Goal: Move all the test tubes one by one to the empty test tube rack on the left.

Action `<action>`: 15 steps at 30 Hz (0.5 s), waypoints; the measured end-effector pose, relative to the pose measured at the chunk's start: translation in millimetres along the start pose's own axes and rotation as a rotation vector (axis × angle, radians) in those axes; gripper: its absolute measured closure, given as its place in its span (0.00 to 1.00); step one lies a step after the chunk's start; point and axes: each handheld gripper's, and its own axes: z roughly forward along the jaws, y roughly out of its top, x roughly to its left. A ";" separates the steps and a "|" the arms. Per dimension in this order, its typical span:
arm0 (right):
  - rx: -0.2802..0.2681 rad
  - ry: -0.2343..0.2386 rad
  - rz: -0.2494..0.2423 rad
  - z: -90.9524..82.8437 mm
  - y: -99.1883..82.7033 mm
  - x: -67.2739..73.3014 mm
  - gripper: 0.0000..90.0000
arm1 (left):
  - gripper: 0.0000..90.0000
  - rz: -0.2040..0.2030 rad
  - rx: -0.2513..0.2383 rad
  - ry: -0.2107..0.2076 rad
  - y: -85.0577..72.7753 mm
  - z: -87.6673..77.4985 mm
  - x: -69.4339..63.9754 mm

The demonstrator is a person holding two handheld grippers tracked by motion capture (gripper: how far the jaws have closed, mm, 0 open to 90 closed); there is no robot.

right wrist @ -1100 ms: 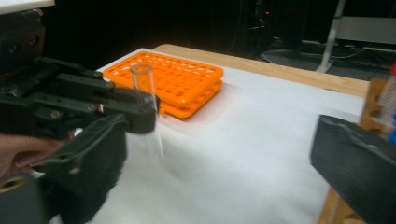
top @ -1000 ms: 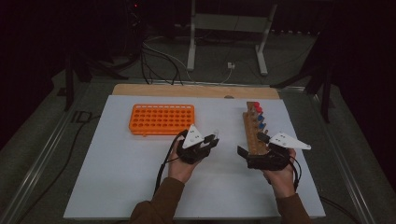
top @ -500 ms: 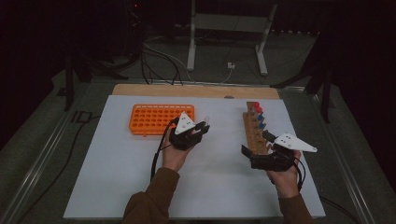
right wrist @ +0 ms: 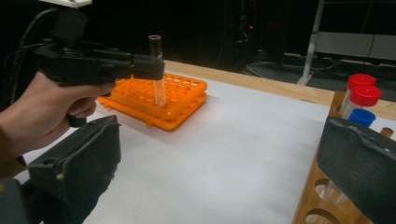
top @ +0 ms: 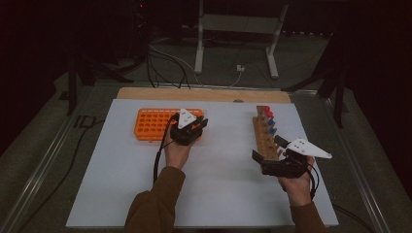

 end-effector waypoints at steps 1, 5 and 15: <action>-0.004 0.003 -0.002 -0.5 0.5 0.2 0.00 | 0.85 -0.011 0.001 0.009 -0.8 1.0 2.3; -0.016 0.008 0.000 -2.9 2.2 -0.2 0.00 | 0.85 -0.023 0.024 0.045 -5.0 7.0 8.3; -0.025 0.013 0.001 -5.1 2.3 -1.7 0.00 | 0.85 -0.035 0.092 0.090 -21.8 20.4 10.9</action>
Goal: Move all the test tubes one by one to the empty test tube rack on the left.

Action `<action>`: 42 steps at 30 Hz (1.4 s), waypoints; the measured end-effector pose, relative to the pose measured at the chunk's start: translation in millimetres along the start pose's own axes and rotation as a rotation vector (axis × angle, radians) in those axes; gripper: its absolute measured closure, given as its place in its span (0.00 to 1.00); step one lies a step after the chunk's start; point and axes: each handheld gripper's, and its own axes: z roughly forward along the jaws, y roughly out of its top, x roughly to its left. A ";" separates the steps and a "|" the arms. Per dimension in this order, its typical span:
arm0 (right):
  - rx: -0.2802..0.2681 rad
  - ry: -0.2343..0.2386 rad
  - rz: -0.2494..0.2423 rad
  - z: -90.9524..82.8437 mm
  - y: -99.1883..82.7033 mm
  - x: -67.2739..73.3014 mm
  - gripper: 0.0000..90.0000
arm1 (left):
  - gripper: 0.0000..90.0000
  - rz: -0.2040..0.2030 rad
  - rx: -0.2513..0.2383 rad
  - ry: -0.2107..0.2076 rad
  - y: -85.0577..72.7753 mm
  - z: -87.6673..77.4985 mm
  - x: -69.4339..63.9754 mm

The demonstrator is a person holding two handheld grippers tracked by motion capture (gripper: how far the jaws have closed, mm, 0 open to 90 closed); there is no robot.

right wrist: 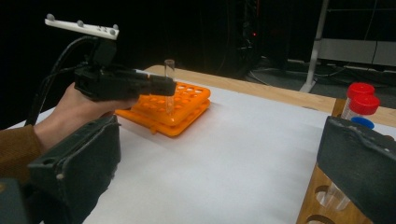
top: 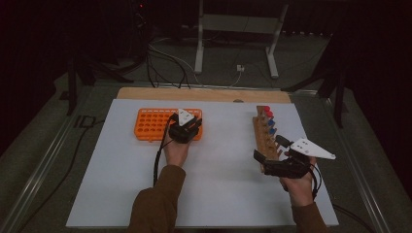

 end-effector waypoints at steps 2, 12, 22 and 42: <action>-0.003 0.000 0.001 -0.7 0.1 -0.7 0.00 | 0.85 -0.006 0.016 0.000 -6.0 0.5 1.3; 0.013 -0.015 -0.002 -0.7 -2.2 -2.7 0.00 | 0.86 0.012 0.067 0.003 -16.3 1.8 -0.4; 0.028 -0.055 -0.034 -1.6 -2.0 -3.7 0.00 | 0.84 0.005 0.089 -0.001 -18.2 2.8 -1.4; 0.129 -0.131 -0.017 12.6 -17.2 -26.9 0.06 | 0.19 -0.130 0.052 -0.058 -23.0 -34.9 -3.4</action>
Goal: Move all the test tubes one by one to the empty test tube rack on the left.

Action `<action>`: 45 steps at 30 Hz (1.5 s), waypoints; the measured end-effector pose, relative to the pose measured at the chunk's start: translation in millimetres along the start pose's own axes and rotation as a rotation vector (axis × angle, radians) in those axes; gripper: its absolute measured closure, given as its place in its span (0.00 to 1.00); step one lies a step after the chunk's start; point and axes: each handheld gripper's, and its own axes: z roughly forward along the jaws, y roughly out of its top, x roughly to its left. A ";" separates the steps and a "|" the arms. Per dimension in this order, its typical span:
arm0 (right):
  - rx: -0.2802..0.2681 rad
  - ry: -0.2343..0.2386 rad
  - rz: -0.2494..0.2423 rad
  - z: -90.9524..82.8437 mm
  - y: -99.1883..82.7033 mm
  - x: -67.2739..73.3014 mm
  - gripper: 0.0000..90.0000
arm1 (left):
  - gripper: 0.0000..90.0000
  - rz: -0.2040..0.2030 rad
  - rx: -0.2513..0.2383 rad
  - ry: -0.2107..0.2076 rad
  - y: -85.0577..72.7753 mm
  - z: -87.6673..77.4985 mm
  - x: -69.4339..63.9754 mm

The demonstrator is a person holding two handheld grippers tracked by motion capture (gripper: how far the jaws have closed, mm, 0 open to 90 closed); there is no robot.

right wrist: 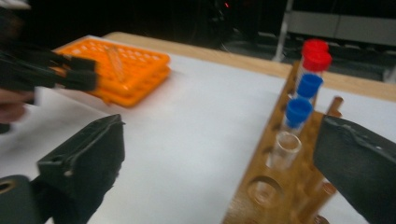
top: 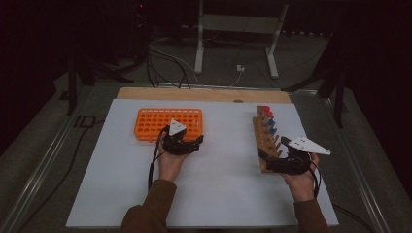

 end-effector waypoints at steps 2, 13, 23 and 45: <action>0.027 -0.027 -0.003 3.4 -1.4 -3.9 0.10 | 0.07 -0.013 -0.008 0.016 0.7 -7.2 0.0; 0.077 -0.111 -0.018 23.5 -6.6 -16.7 0.52 | 0.01 -0.020 -0.066 -0.020 -1.9 -48.6 -3.2; 0.097 -0.161 -0.024 35.6 -8.0 -23.5 0.81 | 0.01 -0.025 -0.078 -0.084 -5.8 -68.7 -11.0; 0.062 -0.173 -0.008 29.4 2.9 -21.0 0.85 | 0.01 0.017 -0.103 -0.064 -7.6 -81.9 -15.3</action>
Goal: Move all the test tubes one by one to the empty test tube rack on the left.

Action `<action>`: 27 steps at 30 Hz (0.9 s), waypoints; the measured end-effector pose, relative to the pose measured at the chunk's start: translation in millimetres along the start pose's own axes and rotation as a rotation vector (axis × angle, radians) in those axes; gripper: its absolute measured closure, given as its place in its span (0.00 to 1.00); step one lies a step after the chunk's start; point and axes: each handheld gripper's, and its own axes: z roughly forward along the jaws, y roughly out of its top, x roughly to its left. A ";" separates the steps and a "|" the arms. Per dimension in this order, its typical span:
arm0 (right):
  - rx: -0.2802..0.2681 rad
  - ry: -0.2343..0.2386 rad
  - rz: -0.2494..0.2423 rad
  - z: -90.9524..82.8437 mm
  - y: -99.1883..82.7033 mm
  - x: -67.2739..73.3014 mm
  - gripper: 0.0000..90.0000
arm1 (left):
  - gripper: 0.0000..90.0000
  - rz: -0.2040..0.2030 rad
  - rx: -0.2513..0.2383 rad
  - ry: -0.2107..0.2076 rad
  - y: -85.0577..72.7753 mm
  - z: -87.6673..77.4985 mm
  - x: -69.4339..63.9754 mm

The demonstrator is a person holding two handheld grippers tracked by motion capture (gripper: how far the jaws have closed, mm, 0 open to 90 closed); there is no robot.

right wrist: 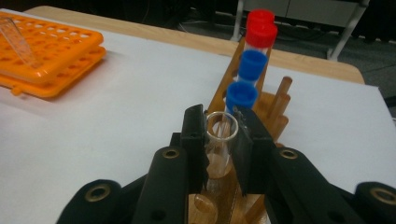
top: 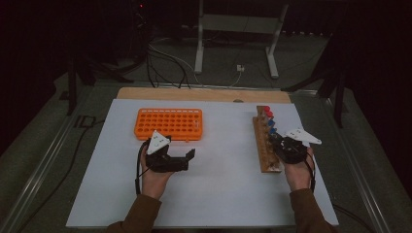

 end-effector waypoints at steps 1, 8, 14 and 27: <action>-0.005 0.003 0.000 -2.1 2.2 -0.2 0.85 | 0.01 0.005 -0.003 0.005 -0.1 -0.2 -0.4; -0.048 0.024 -0.006 -16.9 18.3 -1.8 0.85 | 0.01 0.022 -0.006 0.012 -0.2 1.5 -0.6; -0.078 0.029 -0.040 -30.2 32.5 0.6 0.85 | 0.01 0.030 -0.018 -0.020 7.1 5.9 -7.6; -0.084 0.119 -0.021 -29.8 37.4 10.5 0.85 | 0.01 0.073 -0.087 -0.035 25.2 20.9 -8.6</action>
